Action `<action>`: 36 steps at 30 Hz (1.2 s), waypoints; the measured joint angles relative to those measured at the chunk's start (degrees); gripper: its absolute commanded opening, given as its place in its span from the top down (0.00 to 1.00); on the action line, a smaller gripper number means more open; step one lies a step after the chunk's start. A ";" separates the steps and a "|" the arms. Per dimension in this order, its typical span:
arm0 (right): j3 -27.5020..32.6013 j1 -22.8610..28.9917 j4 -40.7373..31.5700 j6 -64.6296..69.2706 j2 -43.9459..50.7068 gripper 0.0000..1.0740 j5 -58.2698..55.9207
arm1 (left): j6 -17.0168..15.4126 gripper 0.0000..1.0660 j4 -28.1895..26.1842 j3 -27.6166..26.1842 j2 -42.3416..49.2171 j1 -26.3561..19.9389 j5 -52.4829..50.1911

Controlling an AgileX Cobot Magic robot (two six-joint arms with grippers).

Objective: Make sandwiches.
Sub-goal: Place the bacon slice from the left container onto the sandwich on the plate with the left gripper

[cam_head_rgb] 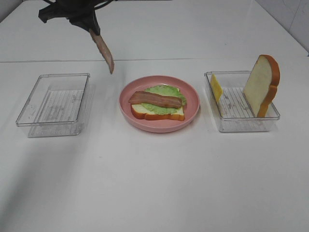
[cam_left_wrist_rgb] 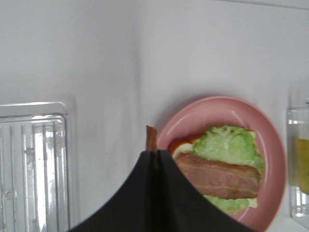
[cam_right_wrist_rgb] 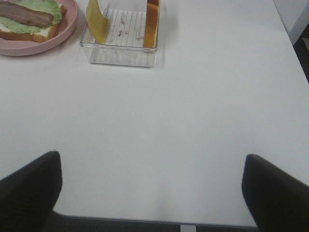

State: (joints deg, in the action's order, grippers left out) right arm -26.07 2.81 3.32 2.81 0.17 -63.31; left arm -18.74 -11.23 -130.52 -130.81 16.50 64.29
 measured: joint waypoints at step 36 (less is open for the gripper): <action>0.00 0.00 0.00 0.00 0.00 0.08 0.00 | 19.82 1.00 -36.73 -1.49 -10.66 10.03 -9.05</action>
State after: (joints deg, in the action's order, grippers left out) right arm -26.07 2.81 3.32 2.81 0.17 -63.31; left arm 1.09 -47.96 -132.01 -141.46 26.53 55.23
